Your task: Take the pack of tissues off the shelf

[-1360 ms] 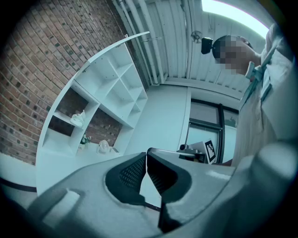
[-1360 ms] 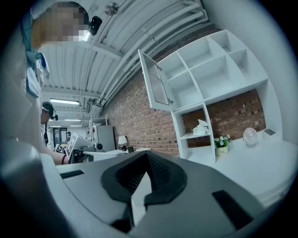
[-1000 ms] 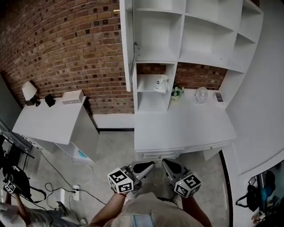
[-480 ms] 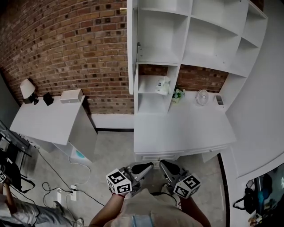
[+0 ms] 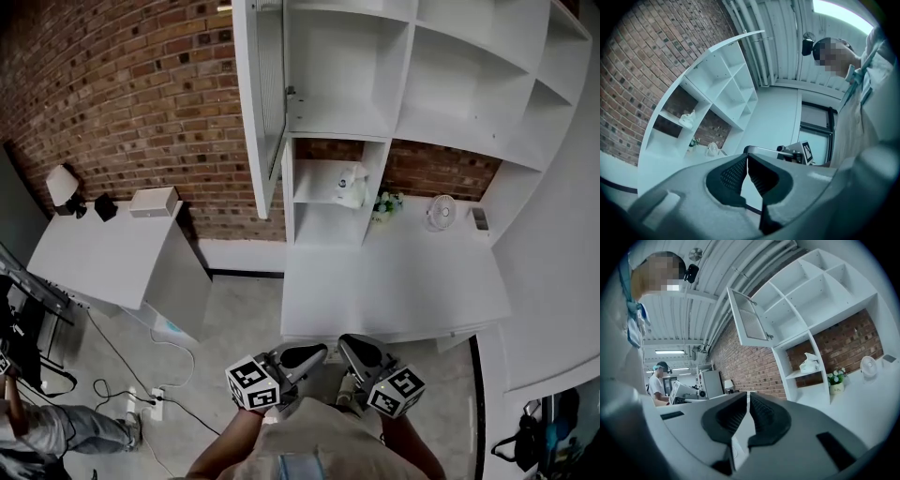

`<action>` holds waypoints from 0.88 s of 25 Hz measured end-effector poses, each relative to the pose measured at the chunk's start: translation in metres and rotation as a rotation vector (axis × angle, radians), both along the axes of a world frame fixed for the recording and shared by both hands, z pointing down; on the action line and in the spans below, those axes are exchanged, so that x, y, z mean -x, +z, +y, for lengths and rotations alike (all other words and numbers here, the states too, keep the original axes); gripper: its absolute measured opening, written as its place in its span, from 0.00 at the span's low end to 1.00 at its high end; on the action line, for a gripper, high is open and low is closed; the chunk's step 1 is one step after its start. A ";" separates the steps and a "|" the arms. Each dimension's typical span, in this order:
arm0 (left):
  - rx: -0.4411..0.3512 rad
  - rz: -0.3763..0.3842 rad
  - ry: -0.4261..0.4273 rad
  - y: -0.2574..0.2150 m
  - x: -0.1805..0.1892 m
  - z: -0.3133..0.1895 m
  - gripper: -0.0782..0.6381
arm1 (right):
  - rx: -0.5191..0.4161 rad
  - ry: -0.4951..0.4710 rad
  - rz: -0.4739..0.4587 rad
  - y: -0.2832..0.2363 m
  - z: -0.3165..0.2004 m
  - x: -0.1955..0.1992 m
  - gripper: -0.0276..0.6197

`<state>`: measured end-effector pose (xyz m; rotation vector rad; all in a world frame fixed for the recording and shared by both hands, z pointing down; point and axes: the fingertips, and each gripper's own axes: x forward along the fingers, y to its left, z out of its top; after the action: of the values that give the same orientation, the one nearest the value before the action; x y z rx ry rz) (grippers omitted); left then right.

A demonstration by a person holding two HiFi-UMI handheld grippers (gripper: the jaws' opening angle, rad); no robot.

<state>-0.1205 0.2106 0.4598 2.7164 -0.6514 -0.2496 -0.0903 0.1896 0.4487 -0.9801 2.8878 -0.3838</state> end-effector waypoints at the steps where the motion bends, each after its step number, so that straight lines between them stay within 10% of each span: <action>1: 0.003 -0.001 -0.004 0.000 -0.005 -0.010 0.12 | -0.001 -0.002 -0.002 0.000 -0.011 -0.005 0.07; 22: -0.015 -0.084 -0.106 -0.021 -0.091 -0.186 0.12 | -0.025 -0.089 0.017 -0.015 -0.187 -0.085 0.07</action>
<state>-0.0294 0.0248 0.4393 2.7227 -0.8224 -0.1668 -0.0050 0.0023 0.4335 -0.8579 2.9516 -0.3455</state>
